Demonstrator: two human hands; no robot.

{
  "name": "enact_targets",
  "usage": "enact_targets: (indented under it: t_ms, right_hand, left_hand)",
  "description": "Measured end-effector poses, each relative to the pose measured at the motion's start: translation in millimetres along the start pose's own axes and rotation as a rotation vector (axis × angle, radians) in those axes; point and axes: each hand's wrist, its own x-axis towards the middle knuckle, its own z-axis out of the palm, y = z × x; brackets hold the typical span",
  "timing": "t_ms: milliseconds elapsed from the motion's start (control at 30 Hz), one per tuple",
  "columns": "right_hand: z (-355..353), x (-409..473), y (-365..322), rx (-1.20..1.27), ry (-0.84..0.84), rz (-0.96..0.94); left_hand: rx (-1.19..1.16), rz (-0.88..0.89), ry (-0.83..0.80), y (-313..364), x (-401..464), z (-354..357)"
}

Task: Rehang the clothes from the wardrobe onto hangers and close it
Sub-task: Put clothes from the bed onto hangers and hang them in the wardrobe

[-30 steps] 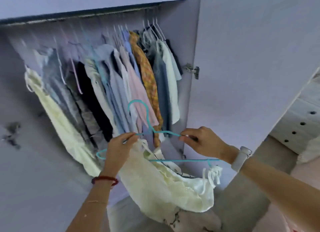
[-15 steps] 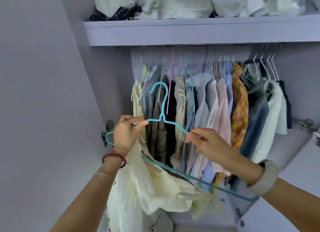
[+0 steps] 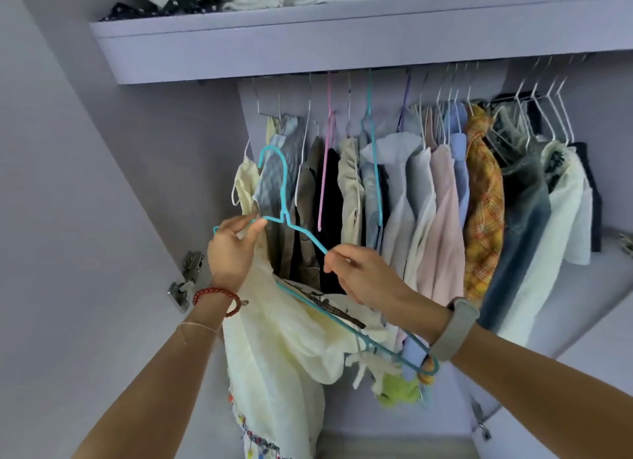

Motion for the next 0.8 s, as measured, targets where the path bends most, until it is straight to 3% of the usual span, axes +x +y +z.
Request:
enact_targets:
  t_ms: [267,467,600,800]
  right_hand:
    - [41.3,26.6,-14.5,0.199,-0.135,0.008]
    - [72.0,58.4,-36.0,0.226,-0.179,-0.061]
    - [95.2,81.3,-45.0,0.349,-0.018,0.036]
    - [83.0,84.7,-20.4,0.441,0.473,0.079]
  left_hand:
    - [0.046,-0.127,0.139,-20.8,17.4,-12.3]
    - [-0.184,-0.306,0.136,-42.3,21.7,-29.1]
    - [-0.209,-0.290,0.077,-42.8,17.2,-37.5]
    - [-0.244,-0.353,-0.148,-38.0,19.1,-46.7]
